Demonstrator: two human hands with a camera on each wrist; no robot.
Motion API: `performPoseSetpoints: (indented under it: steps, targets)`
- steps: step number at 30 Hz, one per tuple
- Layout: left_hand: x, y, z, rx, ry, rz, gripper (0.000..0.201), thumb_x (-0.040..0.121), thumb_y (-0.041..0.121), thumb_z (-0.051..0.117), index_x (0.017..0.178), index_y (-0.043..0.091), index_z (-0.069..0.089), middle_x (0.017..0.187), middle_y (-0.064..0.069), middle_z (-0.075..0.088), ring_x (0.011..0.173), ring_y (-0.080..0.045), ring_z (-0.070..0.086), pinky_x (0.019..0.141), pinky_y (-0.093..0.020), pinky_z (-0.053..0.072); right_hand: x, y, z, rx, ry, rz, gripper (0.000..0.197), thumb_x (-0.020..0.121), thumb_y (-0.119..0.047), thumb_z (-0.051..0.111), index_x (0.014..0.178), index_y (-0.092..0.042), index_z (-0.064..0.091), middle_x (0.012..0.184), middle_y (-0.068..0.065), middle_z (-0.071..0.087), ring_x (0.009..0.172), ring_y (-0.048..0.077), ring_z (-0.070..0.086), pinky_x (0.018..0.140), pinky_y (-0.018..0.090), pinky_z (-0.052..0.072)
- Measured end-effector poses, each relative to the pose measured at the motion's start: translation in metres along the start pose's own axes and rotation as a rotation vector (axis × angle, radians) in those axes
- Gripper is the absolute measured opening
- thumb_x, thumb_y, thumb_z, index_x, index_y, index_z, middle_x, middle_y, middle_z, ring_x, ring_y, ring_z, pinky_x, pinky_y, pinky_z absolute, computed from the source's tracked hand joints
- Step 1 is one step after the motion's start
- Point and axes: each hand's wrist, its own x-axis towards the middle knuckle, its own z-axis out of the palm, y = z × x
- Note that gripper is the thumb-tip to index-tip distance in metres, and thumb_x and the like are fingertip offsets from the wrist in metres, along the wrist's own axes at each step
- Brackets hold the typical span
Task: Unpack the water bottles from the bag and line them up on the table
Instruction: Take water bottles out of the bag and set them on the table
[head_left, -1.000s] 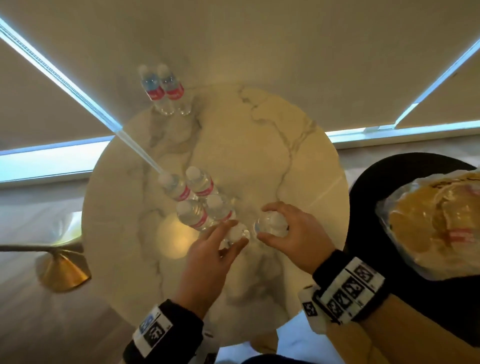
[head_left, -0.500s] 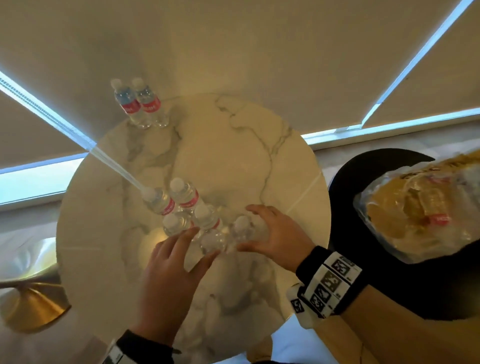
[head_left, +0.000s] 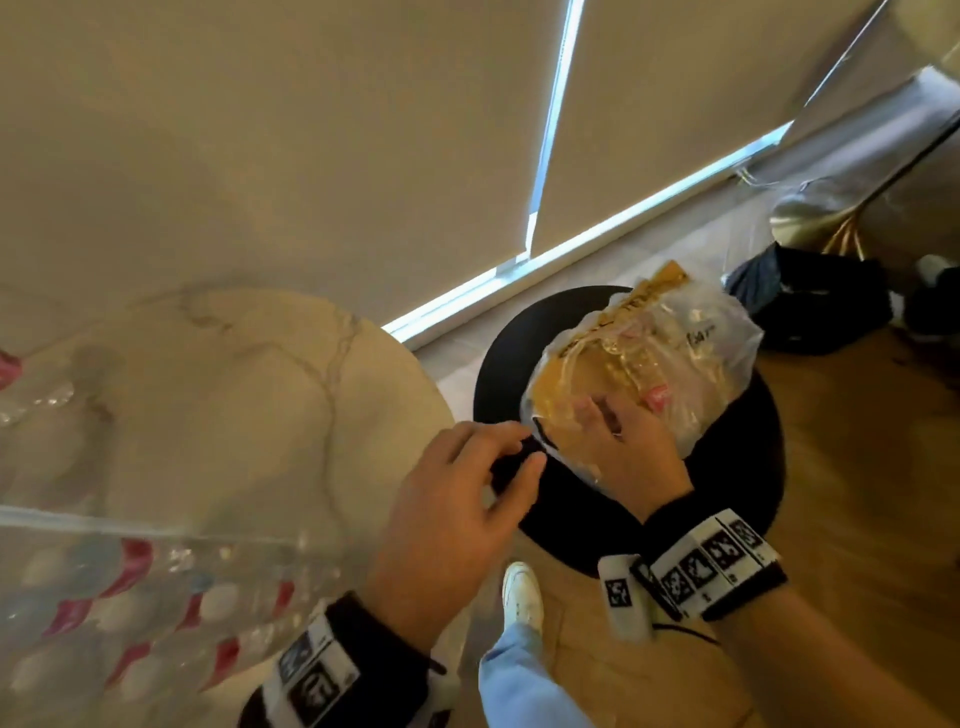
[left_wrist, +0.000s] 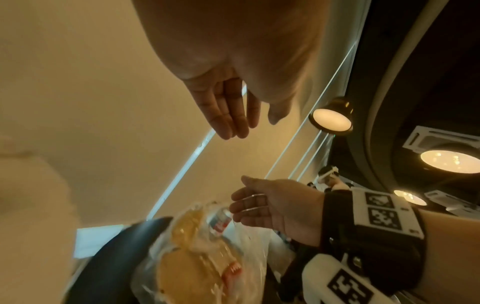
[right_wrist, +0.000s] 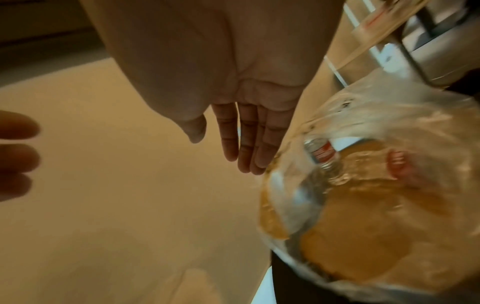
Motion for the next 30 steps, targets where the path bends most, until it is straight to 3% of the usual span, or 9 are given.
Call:
performPoseSetpoints:
  steps: [5,7,9,14,17,22,26,28,30]
  targets:
    - [0.094,-0.007,0.117,0.017,-0.217,-0.030,0.024,0.104,0.038,0.046,0.107,0.023,0.064,0.097,0.008,0.062,0.084,-0.005,0.058,0.079,-0.025,0.053,0.070,0.078,-0.009,-0.033,-0.012,0.217,0.023,0.097,-0.030,0.045,0.100,-0.016,0.064,0.092,-0.001,0.063,0.093,0.025,0.060,0.082,0.033,0.042]
    - [0.133,-0.010,0.156,0.041,-0.289,-0.083,0.026,0.104,0.032,0.044,0.106,0.018,0.065,0.093,0.006,0.063,0.080,-0.004,0.055,0.078,-0.019,0.048,0.097,0.103,-0.006,-0.064,-0.049,0.319,0.029,0.095,-0.030,0.045,0.110,-0.012,0.062,0.101,0.001,0.062,0.102,0.027,0.058,0.091,0.038,0.044]
    - [0.163,-0.015,0.181,0.124,-0.315,-0.101,0.027,0.105,0.027,0.041,0.103,0.016,0.065,0.088,0.008,0.056,0.078,-0.004,0.048,0.080,-0.019,0.041,0.116,0.117,-0.001,-0.156,-0.053,0.350,0.038,0.092,-0.032,0.044,0.119,-0.009,0.059,0.118,0.013,0.061,0.113,0.034,0.055,0.099,0.043,0.042]
    - [0.222,-0.030,0.241,0.212,-0.410,-0.116,0.023,0.102,0.025,0.040,0.102,0.016,0.061,0.097,-0.002,0.066,0.082,-0.014,0.054,0.088,-0.032,0.047,0.156,0.145,0.007,-0.324,-0.101,0.372,0.057,0.098,-0.022,0.041,0.149,-0.001,0.025,0.150,0.022,0.034,0.138,0.035,0.035,0.114,0.040,0.026]
    - [0.240,-0.041,0.268,0.236,-0.433,-0.170,0.023,0.098,0.035,0.042,0.095,0.022,0.060,0.085,0.002,0.066,0.077,-0.017,0.063,0.082,-0.043,0.055,0.166,0.156,0.013,-0.491,-0.186,0.391,0.058,0.097,-0.018,0.040,0.145,0.008,0.020,0.149,0.027,0.031,0.137,0.038,0.033,0.114,0.041,0.026]
    - [0.255,-0.038,0.293,0.210,-0.422,-0.182,0.014,0.096,0.032,0.048,0.098,0.026,0.060,0.083,0.005,0.064,0.076,-0.014,0.063,0.073,-0.032,0.053,0.176,0.160,0.013,-0.722,-0.248,0.346,0.050,0.096,-0.023,0.039,0.141,0.001,0.035,0.142,0.023,0.045,0.131,0.035,0.044,0.110,0.043,0.035]
    - [0.264,-0.029,0.297,0.263,-0.283,-0.230,0.008,0.095,0.025,0.054,0.091,0.019,0.058,0.080,0.008,0.052,0.070,-0.010,0.047,0.064,-0.020,0.031,0.173,0.161,0.018,-0.735,-0.268,0.301,0.060,0.094,-0.029,0.043,0.146,-0.006,0.025,0.147,0.025,0.035,0.134,0.038,0.037,0.111,0.044,0.031]
    - [0.267,-0.031,0.300,0.342,-0.266,-0.234,0.011,0.096,0.023,0.053,0.098,0.018,0.063,0.083,0.005,0.050,0.075,-0.011,0.045,0.068,-0.022,0.031,0.168,0.157,0.018,-0.742,-0.312,0.304,0.060,0.095,-0.026,0.043,0.149,-0.011,0.021,0.144,0.025,0.035,0.132,0.038,0.040,0.108,0.042,0.033]
    - [0.267,-0.038,0.305,0.376,-0.342,-0.256,0.015,0.097,0.023,0.052,0.094,0.016,0.065,0.082,0.001,0.054,0.079,-0.016,0.055,0.069,-0.026,0.037,0.164,0.154,0.019,-0.740,-0.313,0.317,0.060,0.095,-0.025,0.044,0.148,-0.013,0.020,0.138,0.025,0.043,0.125,0.037,0.047,0.102,0.041,0.038]
